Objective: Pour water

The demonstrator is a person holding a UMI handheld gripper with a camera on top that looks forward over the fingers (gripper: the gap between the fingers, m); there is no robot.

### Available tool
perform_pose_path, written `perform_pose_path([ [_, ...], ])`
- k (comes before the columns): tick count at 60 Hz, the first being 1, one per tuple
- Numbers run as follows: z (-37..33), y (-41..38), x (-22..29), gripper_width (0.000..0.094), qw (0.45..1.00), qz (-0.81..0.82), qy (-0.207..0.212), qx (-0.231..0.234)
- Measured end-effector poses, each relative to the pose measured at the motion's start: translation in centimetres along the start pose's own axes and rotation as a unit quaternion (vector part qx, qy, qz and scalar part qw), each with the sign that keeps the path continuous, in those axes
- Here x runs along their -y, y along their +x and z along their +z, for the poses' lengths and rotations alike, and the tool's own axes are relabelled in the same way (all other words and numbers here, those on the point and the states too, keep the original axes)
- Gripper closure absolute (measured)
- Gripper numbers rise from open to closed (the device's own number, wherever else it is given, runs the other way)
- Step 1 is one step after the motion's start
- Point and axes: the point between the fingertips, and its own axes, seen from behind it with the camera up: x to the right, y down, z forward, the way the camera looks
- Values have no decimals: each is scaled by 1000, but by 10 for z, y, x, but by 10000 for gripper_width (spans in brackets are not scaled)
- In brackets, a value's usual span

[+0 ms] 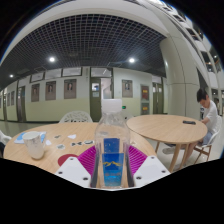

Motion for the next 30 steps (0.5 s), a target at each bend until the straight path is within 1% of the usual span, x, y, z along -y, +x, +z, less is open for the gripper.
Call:
perform_pose_path([
  [5,4,-3,1,571,1000,3,17,-7],
  [9,3,-1,4,616,1000,0,10,-10],
  [12,5,-8,8,619,1000,-19,7,-7],
  [15,3,-20,22,619,997,-72,17,-7],
  [18,3,-30,54,619,988,-152,36,-12],
  [19,6,-44,61,619,981,-185,47,-19],
  [22,8,-59,94,620,954,-293,68,-19],
  [24,5,-79,116,620,927,-364,83,-27],
  [28,13,-124,137,622,856,-504,107,-38],
  [30,22,-147,135,621,812,-572,114,-37],
])
